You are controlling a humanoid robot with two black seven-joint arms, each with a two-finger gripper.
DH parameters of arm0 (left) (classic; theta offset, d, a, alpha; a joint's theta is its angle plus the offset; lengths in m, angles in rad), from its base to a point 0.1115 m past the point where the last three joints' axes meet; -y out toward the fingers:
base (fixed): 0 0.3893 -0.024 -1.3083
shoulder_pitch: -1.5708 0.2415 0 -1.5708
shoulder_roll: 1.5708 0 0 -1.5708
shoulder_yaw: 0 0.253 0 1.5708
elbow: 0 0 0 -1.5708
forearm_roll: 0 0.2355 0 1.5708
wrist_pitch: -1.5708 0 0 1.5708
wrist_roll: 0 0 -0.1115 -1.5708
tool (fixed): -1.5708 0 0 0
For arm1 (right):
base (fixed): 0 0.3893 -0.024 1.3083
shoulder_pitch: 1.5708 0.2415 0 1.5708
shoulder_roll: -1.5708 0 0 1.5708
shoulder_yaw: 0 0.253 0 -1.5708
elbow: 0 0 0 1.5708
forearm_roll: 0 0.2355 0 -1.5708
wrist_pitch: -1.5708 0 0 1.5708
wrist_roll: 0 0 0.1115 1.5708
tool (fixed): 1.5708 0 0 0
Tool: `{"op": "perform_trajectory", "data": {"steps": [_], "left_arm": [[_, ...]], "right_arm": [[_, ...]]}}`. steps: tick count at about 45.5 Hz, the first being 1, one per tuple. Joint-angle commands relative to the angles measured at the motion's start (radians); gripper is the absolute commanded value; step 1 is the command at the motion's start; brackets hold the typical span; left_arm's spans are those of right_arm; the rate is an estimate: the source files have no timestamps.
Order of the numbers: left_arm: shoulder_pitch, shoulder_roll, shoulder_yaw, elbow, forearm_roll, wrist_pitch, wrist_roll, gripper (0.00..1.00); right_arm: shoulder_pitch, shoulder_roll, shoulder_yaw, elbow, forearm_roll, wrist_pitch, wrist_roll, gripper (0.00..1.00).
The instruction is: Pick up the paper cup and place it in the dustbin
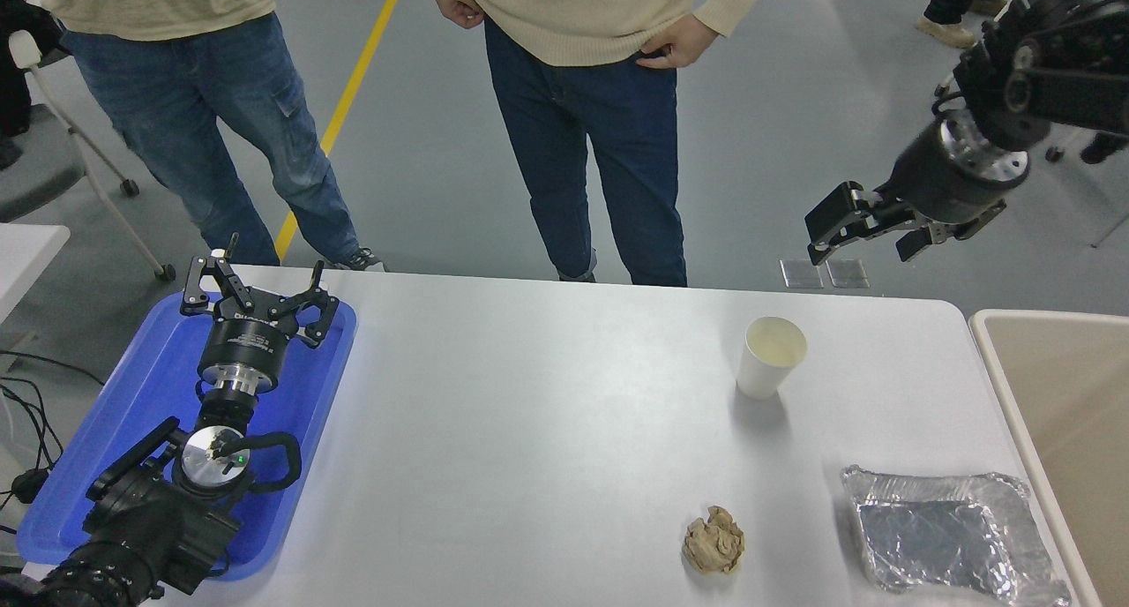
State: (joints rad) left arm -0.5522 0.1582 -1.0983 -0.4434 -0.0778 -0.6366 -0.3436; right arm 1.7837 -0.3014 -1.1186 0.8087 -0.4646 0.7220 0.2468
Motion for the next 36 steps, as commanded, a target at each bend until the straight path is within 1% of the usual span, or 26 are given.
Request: {"op": "perform_trajectory", "data": {"steps": [1, 7, 17, 25, 33, 36], "left_arm": [[0.0, 0.0, 0.0, 0.0, 0.0, 0.0, 0.0, 1.0], [0.0, 0.0, 0.0, 0.002, 0.001, 0.0, -0.002, 1.0], [0.0, 0.0, -0.002, 0.0, 0.0, 0.0, -0.002, 1.0], [0.0, 0.0, 0.0, 0.0, 0.0, 0.0, -0.002, 1.0], [0.0, 0.0, 0.0, 0.0, 0.0, -0.002, -0.002, 1.0], [0.0, 0.0, 0.0, 0.0, 0.0, 0.0, -0.002, 1.0]], "right_arm": [[-0.262, 0.047, 0.055, -0.24, -0.032, -0.098, -0.001, 1.0], [-0.329, 0.051, 0.085, -0.253, -0.035, -0.139, -0.001, 1.0], [-0.424, 0.076, 0.088, -0.275, -0.034, -0.265, -0.001, 1.0], [-0.484, 0.09, 0.12, -0.299, -0.035, -0.317, -0.004, 1.0], [-0.524, 0.102, 0.169, -0.315, -0.034, -0.365, -0.041, 1.0], [-0.54, 0.107, 0.183, -0.315, -0.034, -0.383, -0.047, 1.0]]}}
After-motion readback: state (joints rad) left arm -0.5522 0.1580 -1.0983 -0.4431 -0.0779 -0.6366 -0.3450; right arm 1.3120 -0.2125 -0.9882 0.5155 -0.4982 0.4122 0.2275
